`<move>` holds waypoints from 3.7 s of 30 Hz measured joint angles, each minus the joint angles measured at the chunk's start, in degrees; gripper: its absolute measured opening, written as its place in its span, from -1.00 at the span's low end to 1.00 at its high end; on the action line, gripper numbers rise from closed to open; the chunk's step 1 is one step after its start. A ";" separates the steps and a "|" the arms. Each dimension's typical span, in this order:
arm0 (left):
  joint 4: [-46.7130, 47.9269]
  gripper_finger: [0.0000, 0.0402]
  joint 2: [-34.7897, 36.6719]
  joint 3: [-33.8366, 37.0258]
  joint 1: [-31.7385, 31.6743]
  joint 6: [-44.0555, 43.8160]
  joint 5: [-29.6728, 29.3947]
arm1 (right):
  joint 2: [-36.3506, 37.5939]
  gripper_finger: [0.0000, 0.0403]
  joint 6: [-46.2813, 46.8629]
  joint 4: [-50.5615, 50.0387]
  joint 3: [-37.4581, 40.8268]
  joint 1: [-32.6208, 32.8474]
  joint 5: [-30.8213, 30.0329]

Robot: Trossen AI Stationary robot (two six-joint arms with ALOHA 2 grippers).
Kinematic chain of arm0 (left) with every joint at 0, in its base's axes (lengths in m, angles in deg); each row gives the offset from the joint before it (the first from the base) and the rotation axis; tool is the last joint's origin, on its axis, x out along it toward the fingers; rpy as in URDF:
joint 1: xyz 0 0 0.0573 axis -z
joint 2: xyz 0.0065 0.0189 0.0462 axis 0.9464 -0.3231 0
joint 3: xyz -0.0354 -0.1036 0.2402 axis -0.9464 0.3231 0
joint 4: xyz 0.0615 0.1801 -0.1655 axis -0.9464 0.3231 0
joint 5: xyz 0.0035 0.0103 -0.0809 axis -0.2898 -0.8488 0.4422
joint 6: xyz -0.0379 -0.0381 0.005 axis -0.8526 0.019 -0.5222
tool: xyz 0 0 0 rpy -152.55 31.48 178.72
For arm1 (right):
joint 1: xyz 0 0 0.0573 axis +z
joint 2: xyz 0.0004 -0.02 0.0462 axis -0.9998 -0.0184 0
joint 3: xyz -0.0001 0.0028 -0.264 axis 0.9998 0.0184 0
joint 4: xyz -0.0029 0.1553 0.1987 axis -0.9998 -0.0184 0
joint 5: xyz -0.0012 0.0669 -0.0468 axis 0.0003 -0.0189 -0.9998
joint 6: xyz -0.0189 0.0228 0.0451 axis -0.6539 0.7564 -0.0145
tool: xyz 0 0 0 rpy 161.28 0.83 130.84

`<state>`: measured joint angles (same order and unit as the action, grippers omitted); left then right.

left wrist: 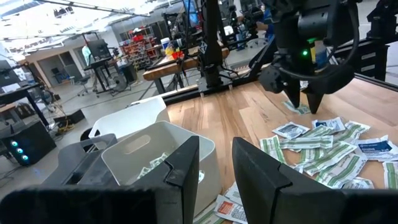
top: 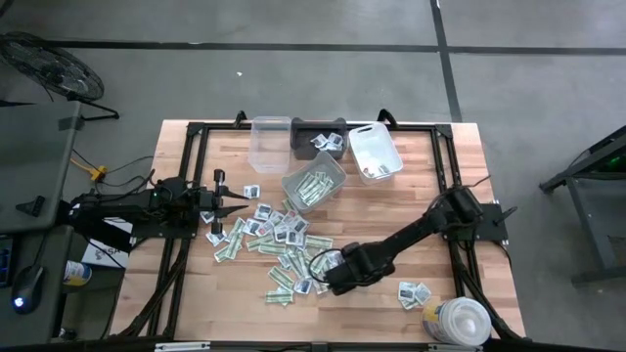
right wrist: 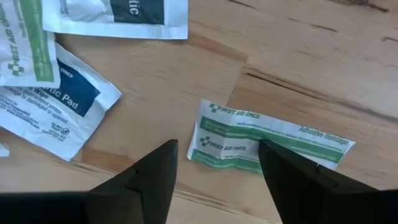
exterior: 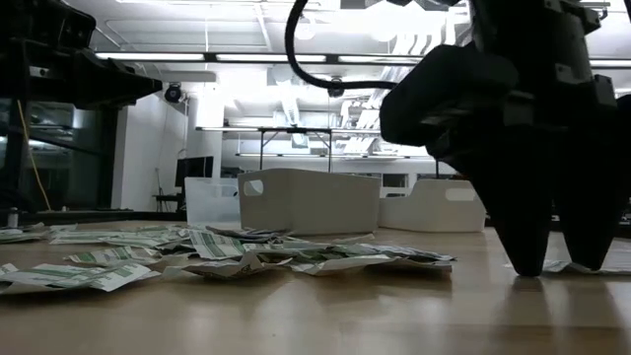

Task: Pick & Place First Aid Supplies
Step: Put the bandage pack into the gray bin

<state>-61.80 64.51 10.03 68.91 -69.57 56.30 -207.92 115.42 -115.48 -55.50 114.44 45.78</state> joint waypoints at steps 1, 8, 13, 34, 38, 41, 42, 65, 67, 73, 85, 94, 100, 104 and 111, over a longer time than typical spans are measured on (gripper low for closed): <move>-0.02 -0.52 0.00 -0.01 0.01 0.00 0.00 | 0.06 0.06 0.02 0.62 0.50 0.00 0.00; 0.00 -0.52 0.01 0.01 0.01 0.00 0.00 | 0.08 -0.26 0.02 1.88 3.14 -0.02 0.97; 0.00 -0.52 0.00 -0.01 0.00 -0.01 0.02 | 0.00 -0.52 -0.68 1.11 3.15 -0.01 0.90; 0.00 -0.52 0.00 -0.01 0.01 -0.01 0.02 | 3.16 -0.99 -16.16 -10.81 -9.38 -0.03 -4.59; -0.02 -0.52 0.01 -0.01 0.01 -0.01 0.02 | 3.35 -0.99 -27.71 -14.82 -15.34 -1.44 -8.09; -0.01 -0.52 0.01 -0.01 0.00 -0.01 0.02 | 3.38 -1.00 -38.05 -18.19 -18.64 -3.68 -10.86; -0.02 -0.52 0.00 -0.01 0.01 -0.01 0.02 | 3.38 -1.00 -41.73 -18.83 -19.48 -4.74 -11.59; -0.01 -0.52 0.01 -0.01 0.01 0.01 0.02 | 3.47 -1.00 -88.62 -11.12 -23.71 -28.35 -16.13; -0.02 -0.52 -0.01 -0.01 0.01 -0.01 0.02 | 3.47 -1.00 -92.95 -9.83 -23.71 -29.00 -14.56; -0.02 -0.52 0.01 -0.01 -0.01 0.01 0.02 | 2.44 -1.00 -89.03 -8.56 -23.70 -31.71 -13.64; 0.02 -0.52 0.01 -0.01 0.00 0.01 -0.76 | -2.24 -1.00 -80.10 -1.12 -21.81 -34.56 -12.99; 0.10 -0.52 -0.01 -0.01 0.01 -0.01 -1.22 | -2.69 -0.87 -79.29 -1.38 -21.84 -34.62 -14.51; 0.10 -0.52 0.01 -0.01 0.01 0.00 -1.22 | -2.69 -0.66 -75.00 -1.62 -21.84 -34.80 -14.45; 0.11 -0.52 0.01 -0.01 -0.01 -0.01 -1.25 | -2.69 -0.51 -71.21 -1.71 -21.84 -34.80 -14.00; 0.11 -0.52 0.00 -0.01 0.01 0.00 -1.25 | -2.69 -0.20 -64.92 -1.65 -21.84 -34.68 -13.63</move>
<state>-61.69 64.51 10.02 68.92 -69.57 55.06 -210.61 50.50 -117.13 -77.34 79.76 32.15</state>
